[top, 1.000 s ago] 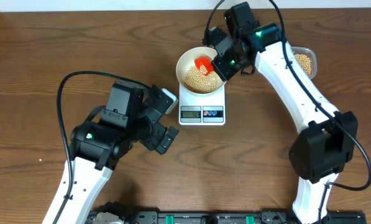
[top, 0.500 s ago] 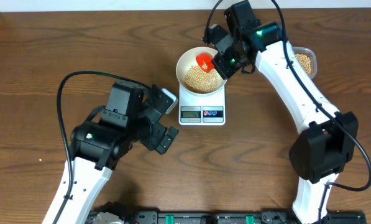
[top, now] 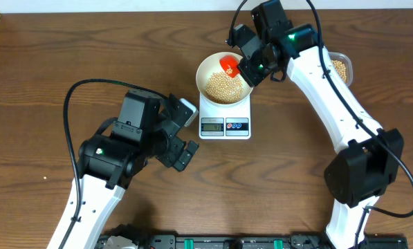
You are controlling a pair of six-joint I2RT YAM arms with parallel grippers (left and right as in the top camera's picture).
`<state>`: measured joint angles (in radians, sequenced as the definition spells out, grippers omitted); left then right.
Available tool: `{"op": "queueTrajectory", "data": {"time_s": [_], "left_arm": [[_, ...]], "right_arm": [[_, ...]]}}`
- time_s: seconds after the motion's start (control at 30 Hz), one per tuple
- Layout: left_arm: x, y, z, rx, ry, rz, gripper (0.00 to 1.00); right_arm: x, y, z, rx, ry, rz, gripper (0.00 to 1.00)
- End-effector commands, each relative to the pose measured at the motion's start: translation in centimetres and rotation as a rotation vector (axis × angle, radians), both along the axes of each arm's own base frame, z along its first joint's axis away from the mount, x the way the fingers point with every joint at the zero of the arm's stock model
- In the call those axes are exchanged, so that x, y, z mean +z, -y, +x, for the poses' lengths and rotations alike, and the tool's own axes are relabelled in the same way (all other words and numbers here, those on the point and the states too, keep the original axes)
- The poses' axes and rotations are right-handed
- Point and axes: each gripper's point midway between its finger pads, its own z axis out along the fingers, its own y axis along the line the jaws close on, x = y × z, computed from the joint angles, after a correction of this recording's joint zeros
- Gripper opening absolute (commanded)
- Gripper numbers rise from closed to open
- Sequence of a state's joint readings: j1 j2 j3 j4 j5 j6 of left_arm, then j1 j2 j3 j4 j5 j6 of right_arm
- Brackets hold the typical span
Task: Scoop item into bowl and weigh 50g on scale
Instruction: 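Hold the tipped red scoop over the white bowl to empty it, then move the empty scoop with right gripper back over the soybean tub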
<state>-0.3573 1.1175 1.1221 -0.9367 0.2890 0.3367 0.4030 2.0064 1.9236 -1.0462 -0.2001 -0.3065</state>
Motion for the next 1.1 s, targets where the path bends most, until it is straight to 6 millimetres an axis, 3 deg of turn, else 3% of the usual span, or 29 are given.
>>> {"op": "queueTrajectory", "data": {"time_s": [0.0,0.43,0.73,0.93,1.07], "left_arm": [[-0.4,0.0,-0.1,0.006,-0.015,0.004,0.98],[-0.5,0.0,-0.1,0.006,-0.016,0.004,0.98],[-0.5,0.0,-0.1,0.006,-0.016,0.004,0.98],[-0.5,0.0,-0.1,0.006,-0.016,0.004,0.98],[-0.5,0.0,-0.1,0.006,-0.016,0.004,0.98]], "right_arm": [[3.6,0.2,0.2,0.013,0.113,-0.026,0.01],[4.4,-0.9,-0.6,0.052,0.232,-0.217,0.01],[4.8,-0.7,-0.4,0.013,0.231,-0.191,0.01],[8.1,0.7,0.4,-0.069,0.244,-0.061,0.01],[10.5,3.5,1.2,-0.167,0.248,0.030,0.01]]}}
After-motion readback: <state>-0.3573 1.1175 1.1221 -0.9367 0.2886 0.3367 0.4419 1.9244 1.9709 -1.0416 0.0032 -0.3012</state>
